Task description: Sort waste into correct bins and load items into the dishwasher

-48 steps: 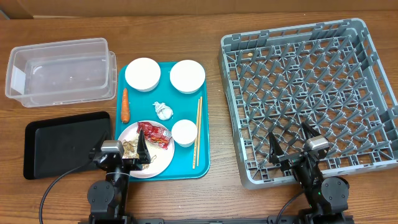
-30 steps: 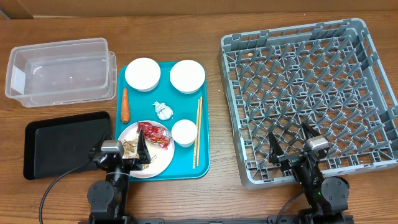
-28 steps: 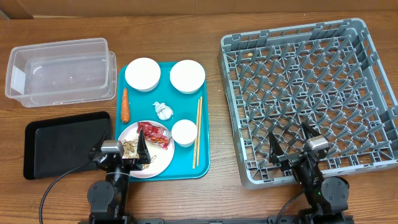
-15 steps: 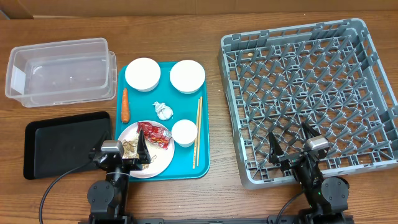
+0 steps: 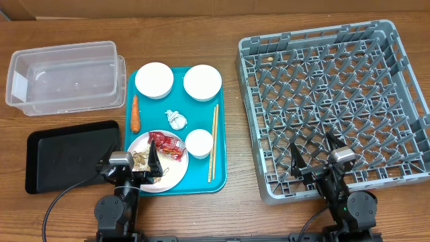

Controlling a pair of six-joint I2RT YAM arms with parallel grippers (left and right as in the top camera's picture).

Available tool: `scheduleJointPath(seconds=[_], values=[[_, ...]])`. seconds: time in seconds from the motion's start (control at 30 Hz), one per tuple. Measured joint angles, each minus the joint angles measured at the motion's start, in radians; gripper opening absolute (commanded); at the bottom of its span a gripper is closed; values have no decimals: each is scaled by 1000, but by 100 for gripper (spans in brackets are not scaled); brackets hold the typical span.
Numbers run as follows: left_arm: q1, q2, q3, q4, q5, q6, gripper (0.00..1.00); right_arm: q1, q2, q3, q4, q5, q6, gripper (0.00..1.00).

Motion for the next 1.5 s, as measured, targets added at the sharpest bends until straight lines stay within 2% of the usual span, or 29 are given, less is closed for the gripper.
scheduleJointPath(seconds=[0.33, 0.53, 0.7, 0.83, 0.9, 1.03, 1.13, 1.3, 1.5], values=[[0, 0, 0, 26, 0, -17, 100, 0, 0, 0, 2, 2, 40, 100], [0, 6, 14, -35, 1, -31, 100, 0, 38, 14, -86, 51, 130, 100], [0, 93, 113, -158, 3, -30, 100, 0, 166, 167, -185, 61, 151, 100], [0, 239, 285, -249, 4, -31, 100, 0, 314, 374, -306, 62, 160, 100], [0, 318, 370, -330, 5, -30, 100, 0, 400, 476, -419, 60, 161, 100], [0, 620, 639, -536, 10, -6, 100, 0, 636, 718, -661, 52, 161, 100], [1, 808, 812, -667, 38, 2, 100, 0, 761, 848, -756, 50, 162, 100], [1, 1090, 1083, -855, 126, 3, 100, 0, 867, 937, -820, 10, 161, 100], [1, 1244, 1130, -799, 194, -43, 100, 0, 896, 937, -827, 8, 161, 100]])
